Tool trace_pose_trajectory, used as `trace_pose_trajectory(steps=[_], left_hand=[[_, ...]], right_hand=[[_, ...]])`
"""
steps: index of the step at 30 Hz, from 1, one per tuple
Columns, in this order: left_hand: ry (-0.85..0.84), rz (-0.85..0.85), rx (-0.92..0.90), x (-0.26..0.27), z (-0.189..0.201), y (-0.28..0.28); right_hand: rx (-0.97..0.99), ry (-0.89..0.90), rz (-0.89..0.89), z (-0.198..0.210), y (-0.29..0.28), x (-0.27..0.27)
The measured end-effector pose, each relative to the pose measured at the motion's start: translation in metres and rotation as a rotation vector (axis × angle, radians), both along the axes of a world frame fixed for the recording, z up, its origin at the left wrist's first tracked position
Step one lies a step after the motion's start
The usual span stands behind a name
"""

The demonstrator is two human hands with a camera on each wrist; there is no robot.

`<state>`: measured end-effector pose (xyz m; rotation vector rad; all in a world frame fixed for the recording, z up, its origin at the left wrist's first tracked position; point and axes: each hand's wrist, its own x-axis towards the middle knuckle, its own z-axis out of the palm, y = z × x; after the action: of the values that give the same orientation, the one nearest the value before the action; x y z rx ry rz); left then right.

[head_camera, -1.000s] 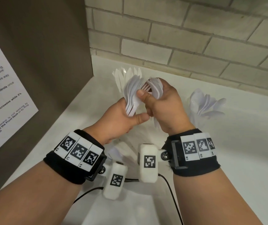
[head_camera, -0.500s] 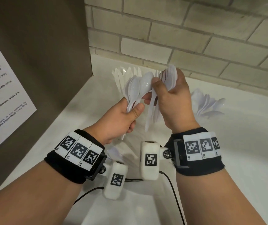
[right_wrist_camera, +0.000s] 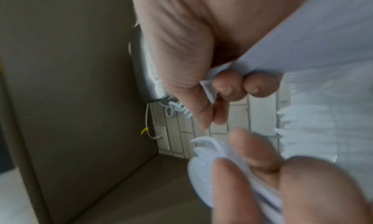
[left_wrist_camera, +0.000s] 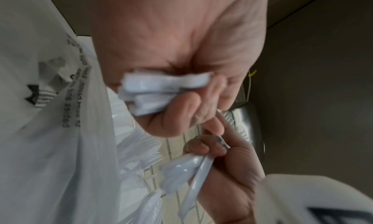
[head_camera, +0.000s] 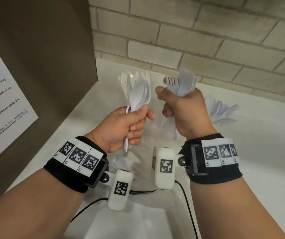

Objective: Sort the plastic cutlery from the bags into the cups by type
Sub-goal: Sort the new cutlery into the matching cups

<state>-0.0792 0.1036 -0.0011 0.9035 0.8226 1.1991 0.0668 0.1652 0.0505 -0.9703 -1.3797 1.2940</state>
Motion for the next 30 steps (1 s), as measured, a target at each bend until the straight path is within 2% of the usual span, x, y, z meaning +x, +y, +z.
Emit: trace_pose_trajectory(steps=[2, 4, 7, 9, 11, 14, 18, 21, 27, 30], left_hand=[[-0.13, -0.113, -0.028, -0.003, 0.0, 0.0], [-0.186, -0.201, -0.022, -0.005, 0.0, 0.0], [-0.203, -0.317, -0.01, -0.007, 0.0, -0.002], [-0.211, -0.359, -0.025, -0.007, 0.0, -0.004], [-0.184, -0.328, -0.047, -0.006, 0.0, -0.005], [-0.124, -0.153, -0.036, -0.001, 0.0, -0.004], [-0.063, 0.004, -0.003, 0.002, -0.001, -0.004], [-0.019, 0.048, 0.021, 0.005, 0.001, -0.004], [-0.011, 0.042, 0.054, 0.003, 0.002, -0.002], [-0.006, 0.055, 0.03, 0.001, 0.001, -0.003]], right_hand=[[-0.108, 0.106, 0.122, -0.003, -0.001, 0.0], [-0.177, 0.161, 0.256, -0.006, 0.0, 0.002], [-0.187, 0.116, 0.472, -0.008, -0.001, 0.004], [-0.149, 0.071, 0.541, -0.008, -0.002, 0.005], [-0.098, 0.033, 0.516, -0.007, -0.004, 0.005], [-0.039, 0.005, 0.474, -0.005, -0.005, 0.005], [-0.161, 0.134, 0.486, -0.006, -0.004, 0.007], [-0.179, 0.162, 0.482, -0.005, -0.006, 0.007], [-0.185, 0.057, 0.456, -0.01, -0.006, 0.004], [-0.203, 0.073, 0.35, -0.013, -0.002, 0.004]])
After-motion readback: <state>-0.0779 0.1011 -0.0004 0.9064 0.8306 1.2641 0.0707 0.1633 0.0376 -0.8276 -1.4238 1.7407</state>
